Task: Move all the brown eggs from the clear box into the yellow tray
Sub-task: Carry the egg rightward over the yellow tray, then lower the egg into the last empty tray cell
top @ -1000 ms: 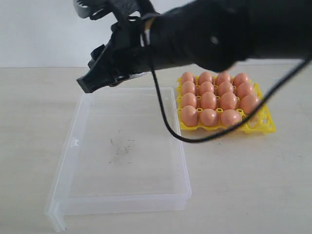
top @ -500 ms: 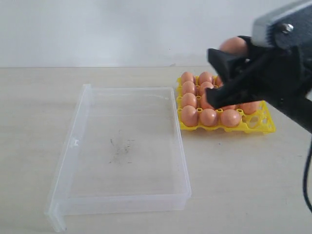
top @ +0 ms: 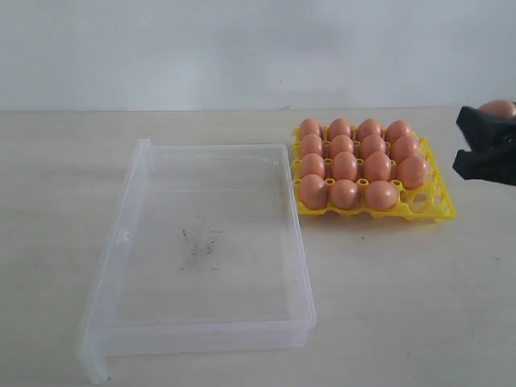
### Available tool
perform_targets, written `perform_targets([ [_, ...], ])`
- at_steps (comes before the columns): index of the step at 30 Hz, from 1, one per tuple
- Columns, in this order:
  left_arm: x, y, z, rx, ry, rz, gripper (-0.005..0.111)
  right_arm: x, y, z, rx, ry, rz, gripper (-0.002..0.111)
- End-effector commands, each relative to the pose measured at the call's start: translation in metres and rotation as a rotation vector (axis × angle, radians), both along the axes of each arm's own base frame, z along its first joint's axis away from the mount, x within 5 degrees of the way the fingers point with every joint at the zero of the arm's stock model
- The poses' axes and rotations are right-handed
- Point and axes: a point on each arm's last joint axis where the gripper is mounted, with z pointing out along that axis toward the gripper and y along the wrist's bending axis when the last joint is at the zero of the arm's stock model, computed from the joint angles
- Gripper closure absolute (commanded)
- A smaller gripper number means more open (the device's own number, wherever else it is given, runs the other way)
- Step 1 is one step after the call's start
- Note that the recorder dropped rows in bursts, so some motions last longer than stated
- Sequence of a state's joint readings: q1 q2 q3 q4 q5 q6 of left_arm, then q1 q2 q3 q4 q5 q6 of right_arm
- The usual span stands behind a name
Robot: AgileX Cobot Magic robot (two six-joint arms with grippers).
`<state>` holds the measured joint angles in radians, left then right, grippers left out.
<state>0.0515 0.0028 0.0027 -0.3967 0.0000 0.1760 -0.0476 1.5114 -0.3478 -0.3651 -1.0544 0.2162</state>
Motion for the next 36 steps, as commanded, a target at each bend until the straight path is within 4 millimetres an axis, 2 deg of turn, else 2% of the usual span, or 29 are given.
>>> perform_targets([
  [1,0.000,0.000,0.001,0.003,-0.005,-0.004,0.103,0.017,-0.002,-0.025,0.021,0.056,0.268,0.109],
  [3,0.000,0.000,0.001,0.003,-0.005,-0.004,0.103,0.026,-0.003,-0.036,0.042,0.092,0.331,0.109],
  [7,0.000,0.000,0.001,0.003,-0.005,-0.004,0.103,0.044,-0.006,-0.061,0.058,0.140,0.348,0.109],
  [14,0.000,0.000,0.001,0.003,-0.005,-0.004,0.103,0.061,-0.010,-0.085,0.057,0.174,0.337,0.109],
  [22,0.000,0.000,0.001,0.003,-0.005,-0.004,0.103,0.071,-0.018,-0.092,0.012,0.144,0.253,0.109],
  [31,0.000,0.000,0.001,0.003,-0.005,-0.004,0.103,0.074,-0.017,-0.112,0.007,0.185,0.275,0.109],
  [36,0.000,0.000,0.001,0.003,-0.005,-0.004,0.103,0.075,-0.017,-0.115,0.001,0.195,0.275,0.109],
])
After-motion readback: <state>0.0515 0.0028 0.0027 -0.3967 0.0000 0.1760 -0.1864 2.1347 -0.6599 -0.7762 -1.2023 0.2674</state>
